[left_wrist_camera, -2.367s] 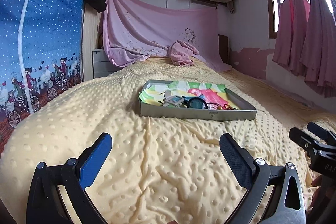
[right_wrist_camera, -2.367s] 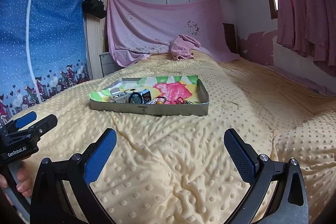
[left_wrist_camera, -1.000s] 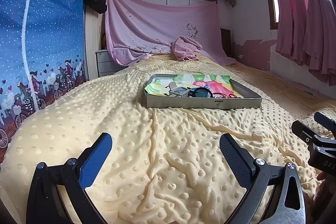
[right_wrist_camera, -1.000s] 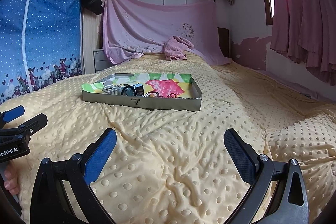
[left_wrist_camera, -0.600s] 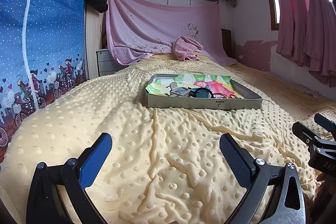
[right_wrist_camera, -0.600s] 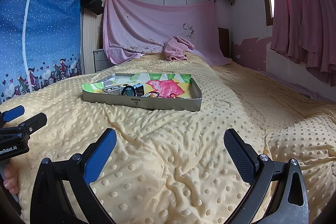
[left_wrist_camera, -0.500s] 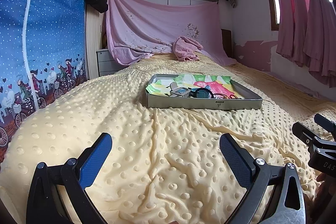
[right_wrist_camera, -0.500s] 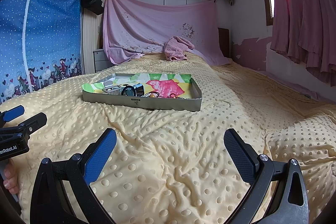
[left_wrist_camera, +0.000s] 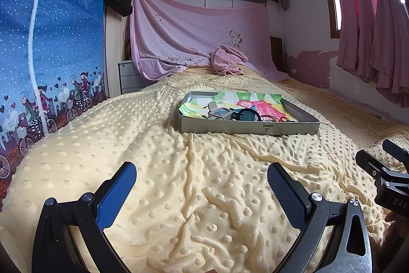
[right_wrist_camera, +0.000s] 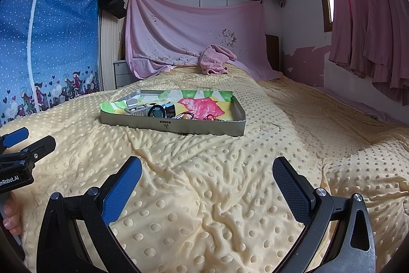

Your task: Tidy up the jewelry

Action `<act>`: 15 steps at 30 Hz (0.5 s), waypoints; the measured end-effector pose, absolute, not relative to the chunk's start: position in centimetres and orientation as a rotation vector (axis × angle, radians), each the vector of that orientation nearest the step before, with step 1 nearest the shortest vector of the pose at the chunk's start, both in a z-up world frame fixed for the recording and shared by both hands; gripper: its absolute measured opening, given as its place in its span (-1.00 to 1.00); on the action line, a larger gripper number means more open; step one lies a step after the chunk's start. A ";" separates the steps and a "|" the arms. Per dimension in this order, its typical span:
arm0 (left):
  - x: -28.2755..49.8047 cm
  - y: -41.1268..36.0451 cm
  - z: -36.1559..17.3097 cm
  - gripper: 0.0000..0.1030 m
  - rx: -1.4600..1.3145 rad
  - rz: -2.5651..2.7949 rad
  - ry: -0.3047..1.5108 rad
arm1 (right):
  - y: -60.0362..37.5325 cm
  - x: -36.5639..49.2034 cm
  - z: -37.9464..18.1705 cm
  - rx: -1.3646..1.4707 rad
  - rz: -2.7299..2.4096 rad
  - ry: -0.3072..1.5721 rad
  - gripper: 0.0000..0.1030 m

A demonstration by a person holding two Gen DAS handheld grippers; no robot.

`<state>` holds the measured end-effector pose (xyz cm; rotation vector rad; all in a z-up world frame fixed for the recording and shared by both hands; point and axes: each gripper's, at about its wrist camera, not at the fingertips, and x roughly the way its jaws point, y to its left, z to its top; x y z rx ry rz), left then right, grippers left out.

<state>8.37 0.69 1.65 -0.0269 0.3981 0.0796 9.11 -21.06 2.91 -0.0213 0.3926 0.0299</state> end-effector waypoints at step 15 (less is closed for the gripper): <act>8.3 0.7 1.6 1.00 -0.027 0.078 0.397 | -21.0 9.1 2.9 -0.022 0.030 0.392 0.96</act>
